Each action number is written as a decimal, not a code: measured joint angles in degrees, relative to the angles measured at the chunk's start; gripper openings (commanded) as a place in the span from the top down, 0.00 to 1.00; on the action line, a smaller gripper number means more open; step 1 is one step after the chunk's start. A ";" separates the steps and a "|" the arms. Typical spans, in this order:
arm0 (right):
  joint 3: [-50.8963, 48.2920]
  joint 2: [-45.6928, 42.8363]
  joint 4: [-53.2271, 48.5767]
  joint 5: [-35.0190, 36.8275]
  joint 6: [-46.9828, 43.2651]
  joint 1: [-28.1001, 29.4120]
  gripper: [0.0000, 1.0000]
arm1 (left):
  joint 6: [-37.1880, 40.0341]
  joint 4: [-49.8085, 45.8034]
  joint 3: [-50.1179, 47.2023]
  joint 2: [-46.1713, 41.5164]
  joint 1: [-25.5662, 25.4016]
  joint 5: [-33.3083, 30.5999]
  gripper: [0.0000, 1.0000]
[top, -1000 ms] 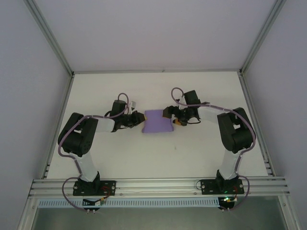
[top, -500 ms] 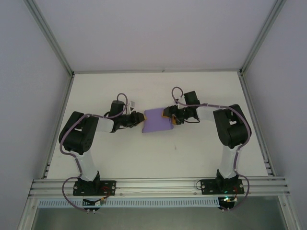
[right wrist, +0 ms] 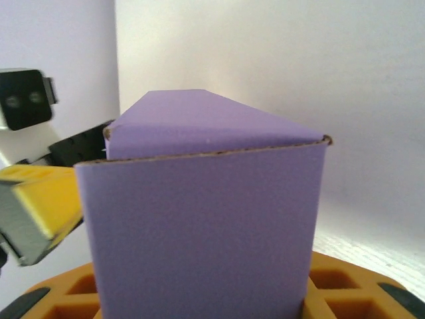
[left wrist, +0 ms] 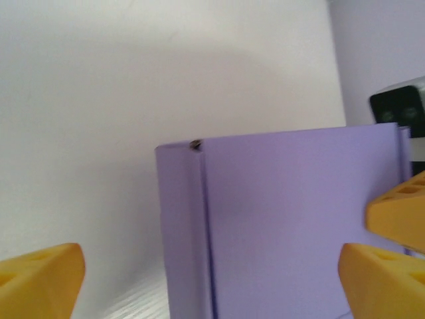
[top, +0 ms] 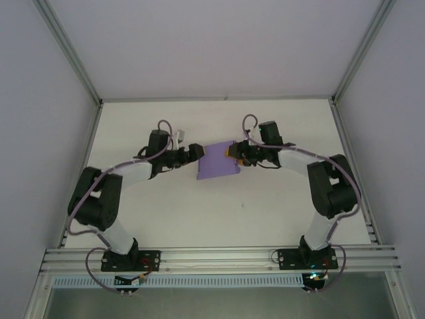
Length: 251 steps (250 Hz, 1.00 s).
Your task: Assemble paper box
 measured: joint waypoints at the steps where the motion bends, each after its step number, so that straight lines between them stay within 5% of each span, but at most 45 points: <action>1: -0.04 -0.20 -0.02 0.11 0.00 0.00 0.65 | 0.15 -0.13 0.07 -0.26 -0.04 -0.13 0.00; 48: -0.79 -10.99 -5.84 6.97 -0.90 -0.39 0.65 | 9.99 -4.59 2.60 -15.54 -4.09 -8.90 0.00; 110: -0.72 -23.43 -14.95 12.41 0.98 -3.82 0.61 | 33.75 -6.86 2.62 -28.85 -16.87 -22.45 0.00; 203: 5.51 -22.56 -33.92 2.86 11.76 -15.58 0.62 | 64.57 -17.18 8.17 -22.62 -32.35 -32.30 0.00; 251: 7.89 -18.58 -39.56 -2.12 14.23 -16.26 0.62 | 75.03 -15.91 10.95 -14.51 -36.26 -41.03 0.00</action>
